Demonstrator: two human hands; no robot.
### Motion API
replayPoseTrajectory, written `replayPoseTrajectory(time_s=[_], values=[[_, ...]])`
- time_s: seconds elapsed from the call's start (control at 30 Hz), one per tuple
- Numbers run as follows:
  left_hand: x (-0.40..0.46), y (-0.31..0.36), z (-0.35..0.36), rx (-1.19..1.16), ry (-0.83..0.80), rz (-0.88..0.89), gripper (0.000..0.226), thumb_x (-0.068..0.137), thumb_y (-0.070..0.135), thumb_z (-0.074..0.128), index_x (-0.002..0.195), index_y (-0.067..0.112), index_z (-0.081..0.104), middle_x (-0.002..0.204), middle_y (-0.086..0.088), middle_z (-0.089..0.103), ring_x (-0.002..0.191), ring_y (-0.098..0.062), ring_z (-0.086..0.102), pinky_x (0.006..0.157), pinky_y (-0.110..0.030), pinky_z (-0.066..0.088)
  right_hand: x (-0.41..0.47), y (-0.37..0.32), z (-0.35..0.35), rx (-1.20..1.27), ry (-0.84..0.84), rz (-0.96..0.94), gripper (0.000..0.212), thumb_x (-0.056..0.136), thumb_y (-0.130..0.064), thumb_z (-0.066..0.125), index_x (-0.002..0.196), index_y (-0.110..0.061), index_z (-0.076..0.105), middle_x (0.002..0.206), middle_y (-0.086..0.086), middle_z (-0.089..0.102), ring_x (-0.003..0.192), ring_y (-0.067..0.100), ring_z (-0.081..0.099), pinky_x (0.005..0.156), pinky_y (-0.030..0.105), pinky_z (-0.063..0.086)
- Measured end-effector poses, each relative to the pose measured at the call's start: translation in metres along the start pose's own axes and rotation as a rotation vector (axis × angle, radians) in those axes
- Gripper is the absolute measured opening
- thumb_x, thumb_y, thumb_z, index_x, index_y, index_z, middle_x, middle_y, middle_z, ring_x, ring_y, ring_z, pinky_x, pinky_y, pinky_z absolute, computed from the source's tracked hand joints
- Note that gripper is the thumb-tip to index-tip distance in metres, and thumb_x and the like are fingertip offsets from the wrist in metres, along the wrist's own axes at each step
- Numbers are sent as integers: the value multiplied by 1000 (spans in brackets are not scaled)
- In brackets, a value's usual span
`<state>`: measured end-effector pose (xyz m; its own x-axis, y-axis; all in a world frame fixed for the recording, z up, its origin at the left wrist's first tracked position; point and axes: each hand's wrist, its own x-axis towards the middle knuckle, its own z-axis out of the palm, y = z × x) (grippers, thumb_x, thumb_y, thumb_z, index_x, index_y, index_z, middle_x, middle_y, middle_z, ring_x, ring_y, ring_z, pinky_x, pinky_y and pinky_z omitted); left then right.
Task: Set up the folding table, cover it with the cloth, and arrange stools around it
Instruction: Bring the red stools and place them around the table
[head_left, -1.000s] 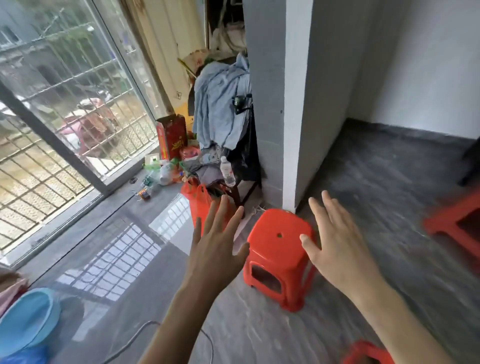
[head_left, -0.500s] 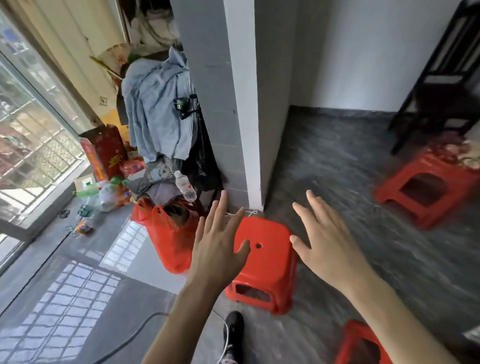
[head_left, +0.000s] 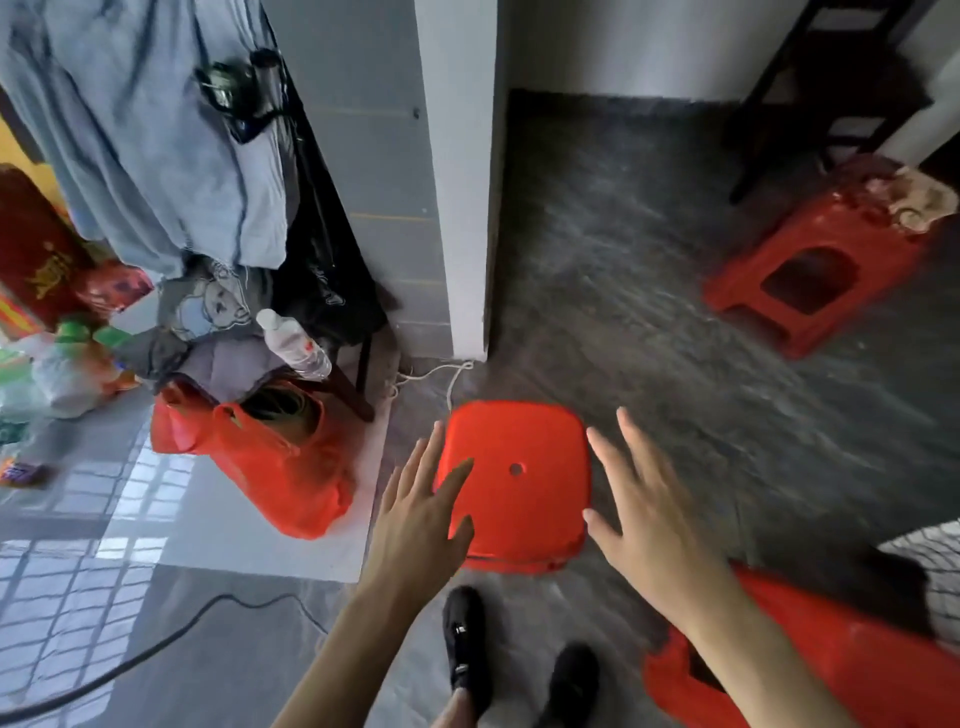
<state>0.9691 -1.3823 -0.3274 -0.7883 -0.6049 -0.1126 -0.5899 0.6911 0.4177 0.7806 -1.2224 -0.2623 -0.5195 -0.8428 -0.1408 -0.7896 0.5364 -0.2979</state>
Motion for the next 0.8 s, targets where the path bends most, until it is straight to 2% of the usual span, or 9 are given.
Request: replayPoseTrajectory(time_s=[0.17, 0.33, 0.4, 0.47, 0.57, 0.63, 0.73, 0.8], values=[[14, -30, 82, -44, -139, 14, 68, 76, 26, 73, 140, 26, 49, 164, -4, 5, 147, -30, 21, 109, -48, 39, -3, 13, 84, 5, -154, 56, 86, 76, -33, 76, 150, -22, 32, 161, 13, 13, 137, 34, 39, 102, 46, 46], [48, -54, 152, -2, -349, -10, 79, 84, 38, 67, 152, 33, 26, 158, 4, -26, 151, -27, 2, 116, -46, 27, 11, 35, 149, -26, -267, 108, 87, 67, -34, 79, 144, -22, 41, 155, 19, 24, 120, 36, 55, 91, 42, 53], [69, -60, 172, 34, -402, -50, 84, 86, 44, 66, 154, 33, 18, 159, 1, -27, 150, -29, -4, 119, -44, 20, 24, 46, 170, -51, -279, 123, 92, 60, -34, 85, 141, -21, 45, 152, 21, 31, 117, 36, 58, 87, 39, 55], [88, -64, 189, 60, -421, -67, 81, 88, 45, 63, 154, 30, 17, 161, -1, -23, 150, -30, -4, 119, -43, 16, 39, 58, 189, -51, -286, 136, 96, 58, -31, 87, 143, -20, 44, 153, 21, 28, 122, 36, 55, 88, 39, 54], [102, -64, 218, 183, -536, 14, 73, 95, 44, 52, 155, 28, 14, 162, 1, -18, 150, -29, -3, 120, -47, 14, 59, 75, 219, -53, -294, 154, 91, 73, -32, 81, 149, -21, 33, 158, 21, 14, 136, 37, 39, 102, 41, 44], [100, -65, 238, 244, -562, 88, 74, 95, 41, 53, 155, 26, 14, 164, 0, -8, 149, -36, 2, 117, -53, 19, 68, 86, 238, -61, -312, 186, 86, 80, -37, 74, 151, -20, 29, 158, 21, 10, 139, 36, 35, 107, 43, 40], [91, -73, 256, 217, -403, 123, 71, 79, 31, 73, 142, 24, 43, 155, -2, 34, 138, -41, 35, 97, -56, 45, 73, 99, 263, -96, -305, 214, 82, 81, -42, 72, 149, -19, 33, 156, 23, 15, 133, 40, 40, 104, 47, 42], [87, -80, 262, 174, -291, 133, 63, 82, 31, 71, 138, 30, 43, 153, 3, 39, 138, -35, 37, 97, -53, 46, 75, 107, 277, -126, -317, 234, 88, 80, -45, 73, 151, -20, 27, 157, 23, 13, 134, 43, 36, 104, 51, 42]])
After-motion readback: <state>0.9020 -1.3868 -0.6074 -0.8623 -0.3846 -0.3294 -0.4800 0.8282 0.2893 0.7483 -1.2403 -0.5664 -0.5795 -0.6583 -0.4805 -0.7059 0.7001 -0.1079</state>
